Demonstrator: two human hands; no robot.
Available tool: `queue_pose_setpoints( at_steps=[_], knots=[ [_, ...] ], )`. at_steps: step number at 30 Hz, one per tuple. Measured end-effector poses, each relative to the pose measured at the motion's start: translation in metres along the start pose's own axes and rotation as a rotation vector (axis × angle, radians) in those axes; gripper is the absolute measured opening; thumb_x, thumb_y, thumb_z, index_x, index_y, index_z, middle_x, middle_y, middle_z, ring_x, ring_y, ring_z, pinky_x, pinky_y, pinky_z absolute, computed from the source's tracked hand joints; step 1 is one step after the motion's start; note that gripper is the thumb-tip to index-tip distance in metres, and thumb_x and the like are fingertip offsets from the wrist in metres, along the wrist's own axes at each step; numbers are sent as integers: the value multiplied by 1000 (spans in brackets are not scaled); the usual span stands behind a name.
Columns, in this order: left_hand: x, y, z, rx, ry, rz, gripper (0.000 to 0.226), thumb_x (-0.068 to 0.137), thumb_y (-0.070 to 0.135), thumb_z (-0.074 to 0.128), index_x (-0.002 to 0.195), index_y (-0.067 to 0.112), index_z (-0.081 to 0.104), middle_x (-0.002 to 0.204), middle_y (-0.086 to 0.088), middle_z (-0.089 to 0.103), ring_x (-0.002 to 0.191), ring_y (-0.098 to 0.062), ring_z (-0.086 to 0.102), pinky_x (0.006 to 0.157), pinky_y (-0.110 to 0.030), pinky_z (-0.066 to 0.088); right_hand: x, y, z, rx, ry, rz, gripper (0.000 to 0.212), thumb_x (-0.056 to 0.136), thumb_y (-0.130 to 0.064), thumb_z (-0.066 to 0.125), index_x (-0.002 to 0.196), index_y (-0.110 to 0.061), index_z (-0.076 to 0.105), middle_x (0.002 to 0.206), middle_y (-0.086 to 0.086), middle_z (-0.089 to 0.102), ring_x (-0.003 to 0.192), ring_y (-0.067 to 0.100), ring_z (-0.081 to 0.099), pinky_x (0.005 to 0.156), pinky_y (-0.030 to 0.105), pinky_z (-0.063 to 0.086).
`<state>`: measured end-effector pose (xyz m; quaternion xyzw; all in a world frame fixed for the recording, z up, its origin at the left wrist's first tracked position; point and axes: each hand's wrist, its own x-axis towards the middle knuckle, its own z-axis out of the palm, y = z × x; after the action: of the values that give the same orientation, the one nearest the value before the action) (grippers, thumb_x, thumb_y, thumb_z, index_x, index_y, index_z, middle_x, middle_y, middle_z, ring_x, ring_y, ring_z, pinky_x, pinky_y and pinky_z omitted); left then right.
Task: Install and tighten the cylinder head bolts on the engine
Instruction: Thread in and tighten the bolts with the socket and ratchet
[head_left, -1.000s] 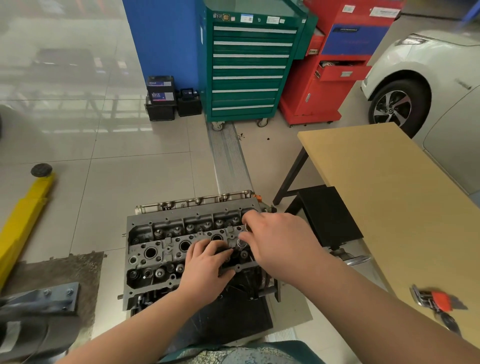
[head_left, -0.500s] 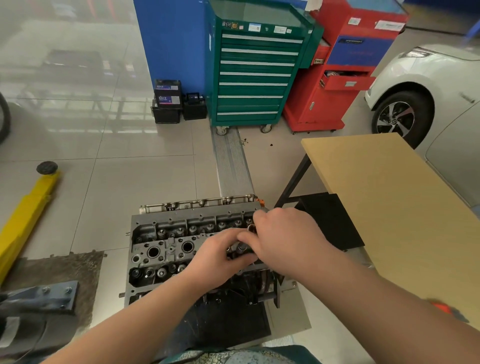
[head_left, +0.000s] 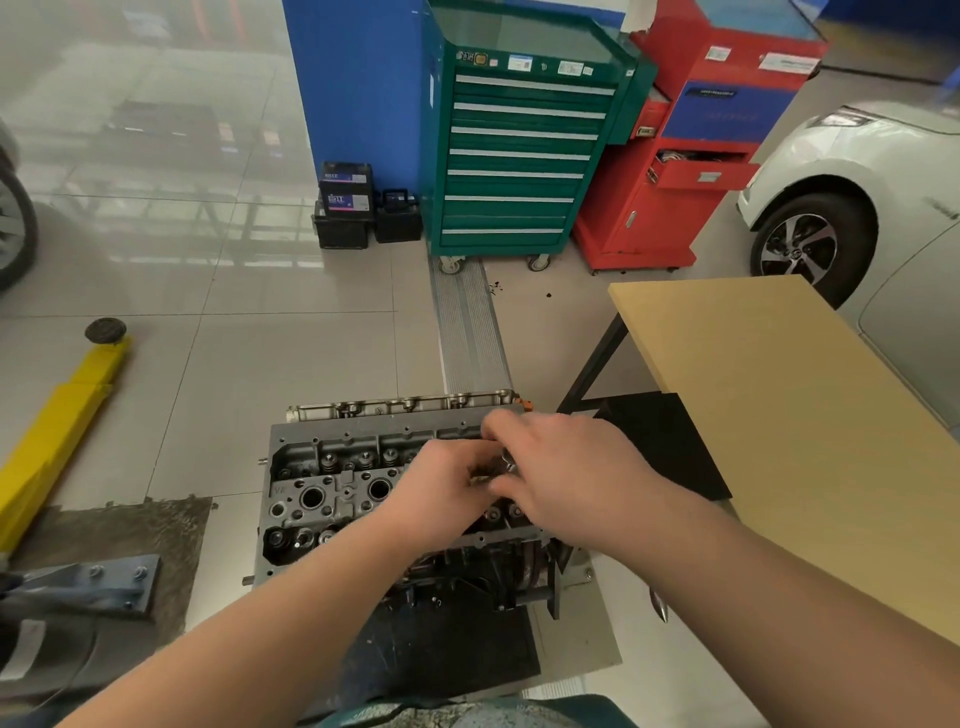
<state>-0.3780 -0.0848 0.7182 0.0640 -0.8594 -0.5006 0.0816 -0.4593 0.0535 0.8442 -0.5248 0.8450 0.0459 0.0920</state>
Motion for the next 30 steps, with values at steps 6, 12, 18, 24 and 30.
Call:
queue_pose_setpoints(
  at_steps=[6, 12, 18, 24, 30],
  knots=[
    [-3, 3, -6, 14, 38, 87, 20, 85, 18, 78, 84, 35, 66, 79, 14, 68, 77, -6, 66, 70, -26, 52, 4, -2, 0, -111, 29, 95, 52, 100, -69, 35, 112, -22, 50, 86, 0, 55, 76, 22, 56, 62, 37, 49],
    [-6, 2, -12, -6, -14, 74, 23, 89, 40, 70, 105, 24, 77, 92, 14, 76, 87, -4, 72, 79, -27, 59, 0, -1, 3, -1, -80, -28, 28, 101, -30, 61, 124, -24, 46, 104, -2, 58, 89, 20, 58, 68, 38, 53],
    [-1, -1, -10, 11, 3, 71, 16, 88, 26, 76, 103, 21, 78, 91, 20, 74, 86, 1, 72, 77, -17, 55, 3, -2, 3, 82, -95, -19, 42, 97, -51, 61, 124, -24, 44, 104, -2, 58, 89, 20, 58, 69, 38, 53],
    [-1, 0, -13, 21, -43, 92, 14, 92, 28, 79, 90, 40, 71, 87, 18, 73, 79, -8, 70, 72, -21, 53, 3, 1, 7, -101, -18, 107, 48, 103, -64, 36, 107, -20, 54, 86, 1, 56, 75, 21, 53, 60, 37, 47],
    [1, 2, -10, -44, -31, 41, 31, 86, 50, 68, 99, 24, 77, 89, 14, 77, 83, -6, 73, 76, -24, 57, -1, 2, 3, -33, -17, -15, 27, 101, -33, 59, 122, -21, 47, 102, 0, 60, 86, 22, 60, 64, 38, 51]
  ],
)
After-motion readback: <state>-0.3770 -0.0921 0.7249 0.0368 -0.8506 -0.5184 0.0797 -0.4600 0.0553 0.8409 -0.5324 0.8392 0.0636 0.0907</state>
